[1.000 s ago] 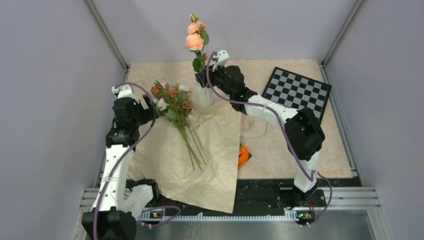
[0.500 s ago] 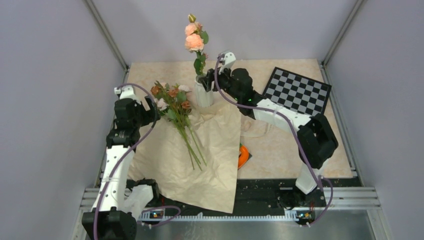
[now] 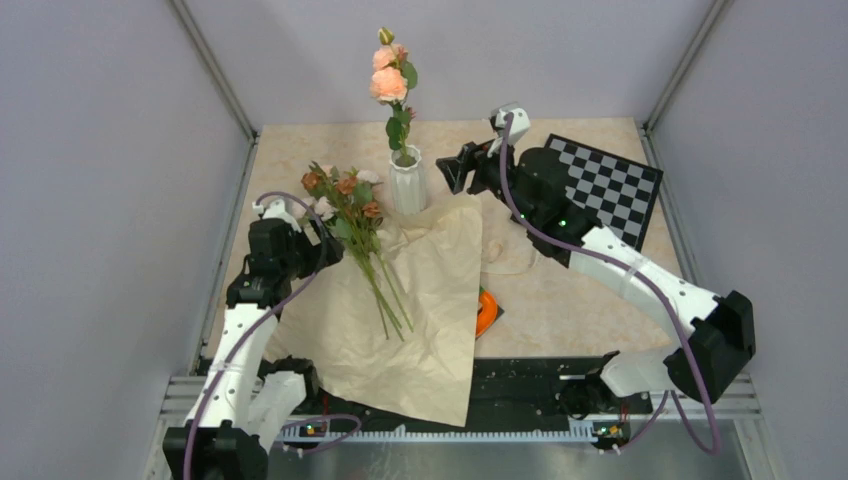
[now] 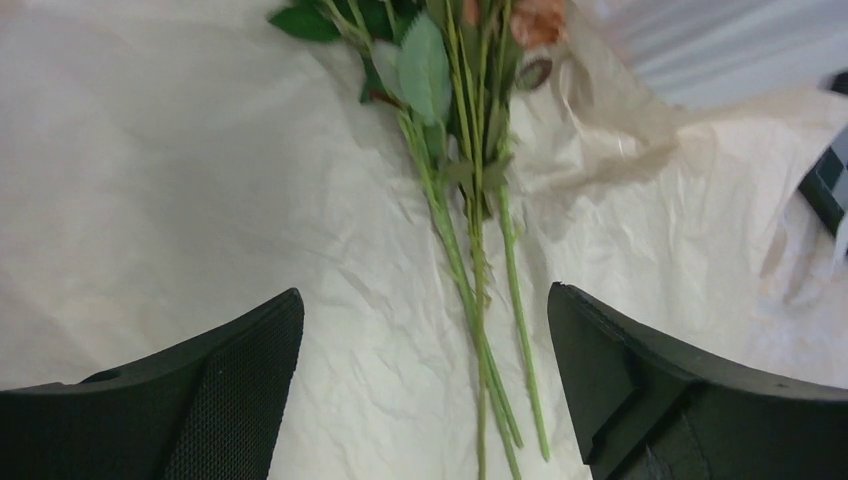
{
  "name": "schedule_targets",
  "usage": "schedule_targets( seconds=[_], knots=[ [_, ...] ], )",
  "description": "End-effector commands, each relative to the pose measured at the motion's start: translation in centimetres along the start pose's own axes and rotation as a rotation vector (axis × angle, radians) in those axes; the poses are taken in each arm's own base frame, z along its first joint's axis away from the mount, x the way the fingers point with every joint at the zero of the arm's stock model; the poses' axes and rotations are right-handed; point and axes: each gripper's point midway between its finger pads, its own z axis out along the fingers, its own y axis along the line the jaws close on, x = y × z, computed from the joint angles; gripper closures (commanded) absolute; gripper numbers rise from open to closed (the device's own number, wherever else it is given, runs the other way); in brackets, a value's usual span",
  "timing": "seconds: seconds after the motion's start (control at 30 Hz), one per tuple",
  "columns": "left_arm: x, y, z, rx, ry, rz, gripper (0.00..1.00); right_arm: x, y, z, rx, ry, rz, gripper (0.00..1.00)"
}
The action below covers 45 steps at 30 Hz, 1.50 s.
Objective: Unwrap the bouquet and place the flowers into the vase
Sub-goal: Insert the fake flower into the vase, then pick up the fake flower from the wrapping paper.
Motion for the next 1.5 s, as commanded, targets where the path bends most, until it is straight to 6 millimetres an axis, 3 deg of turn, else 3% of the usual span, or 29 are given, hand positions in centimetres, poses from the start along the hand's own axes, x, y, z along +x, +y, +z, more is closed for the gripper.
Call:
schedule_targets(
  seconds=[0.0,0.2,0.37,0.63,0.9,1.17,1.47],
  knots=[
    [3.2,-3.0,0.2,0.115,0.059,-0.113,0.06,1.8,-2.0,-3.4,0.104,0.081,0.026,0.38],
    [7.3,-6.1,1.8,0.162,0.142,-0.160,0.14,4.9,-3.3,-6.9,0.163,0.141,0.074,0.39],
    [9.1,-6.9,3.6,0.145,0.185,-0.171,0.23,6.5,-3.5,-8.9,0.172,0.151,0.134,0.39],
    [7.6,-6.6,5.8,0.064,0.130,-0.153,0.39,7.9,-3.4,-10.7,0.166,0.189,0.173,0.39],
    [7.7,-6.8,7.9,0.042,0.151,-0.130,0.48,7.8,-3.3,-11.0,0.164,0.191,0.175,0.40],
    [7.8,-7.0,9.2,0.028,0.164,-0.115,0.53,8.0,-3.4,-11.4,0.172,0.198,0.185,0.40],
    [8.6,-5.3,9.6,-0.044,0.176,-0.089,0.56,8.2,-3.4,-11.5,0.177,0.204,0.195,0.40]
  ],
)
